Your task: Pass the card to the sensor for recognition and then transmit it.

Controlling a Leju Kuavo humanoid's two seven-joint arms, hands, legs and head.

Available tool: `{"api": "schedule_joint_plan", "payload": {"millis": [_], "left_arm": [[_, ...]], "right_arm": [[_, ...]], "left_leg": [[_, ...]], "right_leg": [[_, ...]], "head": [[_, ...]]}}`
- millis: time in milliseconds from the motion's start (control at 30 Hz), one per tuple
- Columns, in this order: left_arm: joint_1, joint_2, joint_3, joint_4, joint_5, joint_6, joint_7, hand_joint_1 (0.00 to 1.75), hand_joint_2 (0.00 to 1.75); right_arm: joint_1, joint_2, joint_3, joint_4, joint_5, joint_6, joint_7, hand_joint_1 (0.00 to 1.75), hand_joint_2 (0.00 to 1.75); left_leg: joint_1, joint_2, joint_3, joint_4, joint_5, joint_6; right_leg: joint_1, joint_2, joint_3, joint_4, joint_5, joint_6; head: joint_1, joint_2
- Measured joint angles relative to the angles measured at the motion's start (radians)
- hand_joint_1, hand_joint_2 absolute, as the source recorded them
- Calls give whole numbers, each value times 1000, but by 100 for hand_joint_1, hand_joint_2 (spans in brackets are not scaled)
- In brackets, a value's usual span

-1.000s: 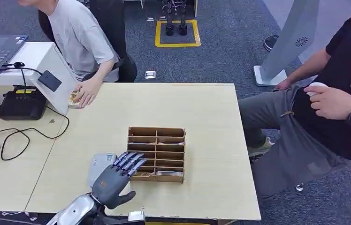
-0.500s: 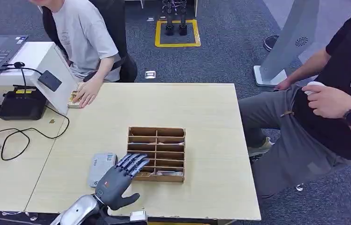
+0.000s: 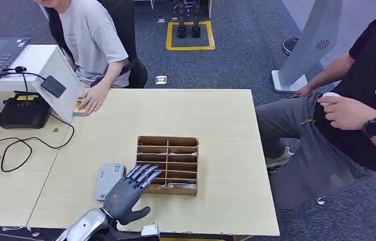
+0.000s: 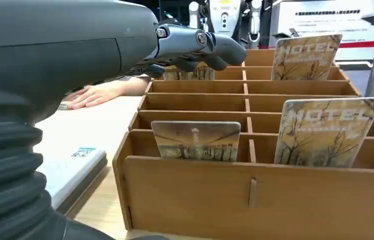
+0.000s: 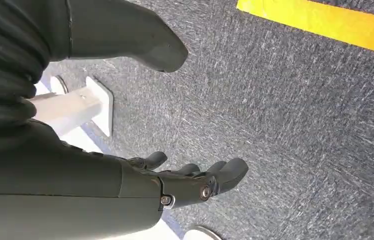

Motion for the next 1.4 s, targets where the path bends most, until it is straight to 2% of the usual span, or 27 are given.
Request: {"api": "schedule_joint_plan", "payload": {"millis": [300,333,1000,1100,1167,1300,1400], "left_arm": [[0,-18,0,28,-8,3,18,3,175],[0,-19,1,31,-8,3,18,175,175],[2,-35,24,31,37,23,7,175,175],[5,-34,36,31,104,27,-29,175,175],[8,-28,53,14,178,35,-75,175,175],[4,9,128,-103,326,29,-154,175,175],[-11,37,205,-193,373,-6,-169,175,175]], "right_arm": [[0,0,0,0,0,0,0,0,175],[0,0,0,0,0,0,0,0,175],[1,0,0,0,0,-1,2,0,175],[1,0,0,0,0,-1,1,0,175],[1,0,0,0,0,-1,-1,0,175],[1,0,0,0,0,-3,-10,0,175],[1,0,0,0,0,-3,-11,0,175]], "left_leg": [[0,0,0,0,0,0],[0,0,0,0,0,0],[0,0,0,0,0,0],[0,0,0,0,0,0],[0,0,0,0,0,0],[1,0,0,0,0,0],[1,0,0,0,0,0]], "right_leg": [[0,0,0,0,0,0],[0,0,0,0,0,0],[0,0,0,0,0,0],[0,0,0,0,0,0],[0,0,0,0,0,0],[0,0,0,0,0,0],[0,0,0,0,0,0]], "head": [[0,0],[0,0],[0,0],[0,0],[0,0],[0,0],[0,0]]}}
